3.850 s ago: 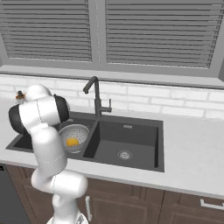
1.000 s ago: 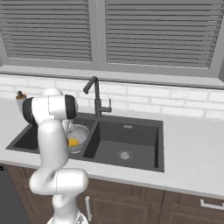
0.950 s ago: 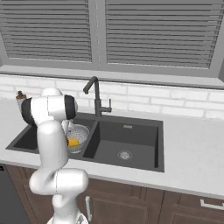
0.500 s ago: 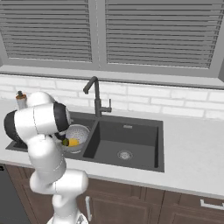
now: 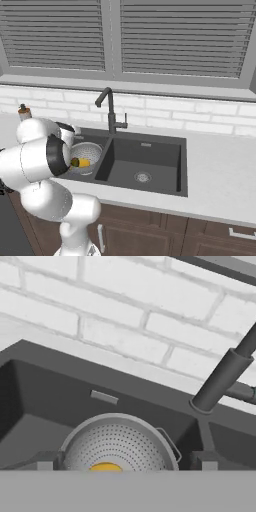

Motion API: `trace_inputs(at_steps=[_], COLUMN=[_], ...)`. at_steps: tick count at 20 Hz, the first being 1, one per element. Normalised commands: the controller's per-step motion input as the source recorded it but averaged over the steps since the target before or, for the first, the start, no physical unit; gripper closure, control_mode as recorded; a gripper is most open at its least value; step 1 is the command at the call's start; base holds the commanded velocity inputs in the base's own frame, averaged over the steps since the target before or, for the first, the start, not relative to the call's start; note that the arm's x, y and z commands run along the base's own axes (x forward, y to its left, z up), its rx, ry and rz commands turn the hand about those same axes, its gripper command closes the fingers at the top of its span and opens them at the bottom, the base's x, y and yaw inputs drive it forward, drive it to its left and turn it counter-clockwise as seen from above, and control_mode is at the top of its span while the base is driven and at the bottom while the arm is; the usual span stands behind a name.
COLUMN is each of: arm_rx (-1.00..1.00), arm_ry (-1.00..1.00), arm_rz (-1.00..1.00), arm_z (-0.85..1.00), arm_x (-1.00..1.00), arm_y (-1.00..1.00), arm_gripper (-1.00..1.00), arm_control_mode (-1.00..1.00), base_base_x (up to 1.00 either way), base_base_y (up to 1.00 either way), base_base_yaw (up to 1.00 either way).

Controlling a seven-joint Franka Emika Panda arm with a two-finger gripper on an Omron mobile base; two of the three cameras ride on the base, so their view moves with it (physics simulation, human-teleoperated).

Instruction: Put the colander in the sink, put the mango, mango in the colander, and turn on the sink faucet and pour water over the colander.

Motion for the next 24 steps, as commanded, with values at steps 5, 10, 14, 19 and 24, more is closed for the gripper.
trace_inputs(at_steps=[5, 10, 14, 19, 24], arm_rx=[0.06, 0.06, 0.16, 0.17, 0.22], arm_ry=[0.07, 0.05, 0.09, 0.05, 0.12], arm_rz=[0.0, 0.0, 0.0, 0.0, -0.09], arm_z=[1.0, 1.0, 1.0, 1.0, 0.74], arm_x=[-0.06, -0.25, -0.36, -0.39, -0.51], arm_y=[0.0, 0.0, 0.03, 0.02, -0.05], arm_gripper=[-1.0, -1.0, -1.0, -1.0, -1.0], arm_control_mode=[-1.0, -1.0, -1.0, -1.0, -1.0], base_base_x=[0.0, 0.0, 0.0, 0.0, 0.0], base_base_y=[0.0, 0.0, 0.0, 0.0, 0.0], base_base_yaw=[0.0, 0.0, 0.0, 0.0, 0.0])
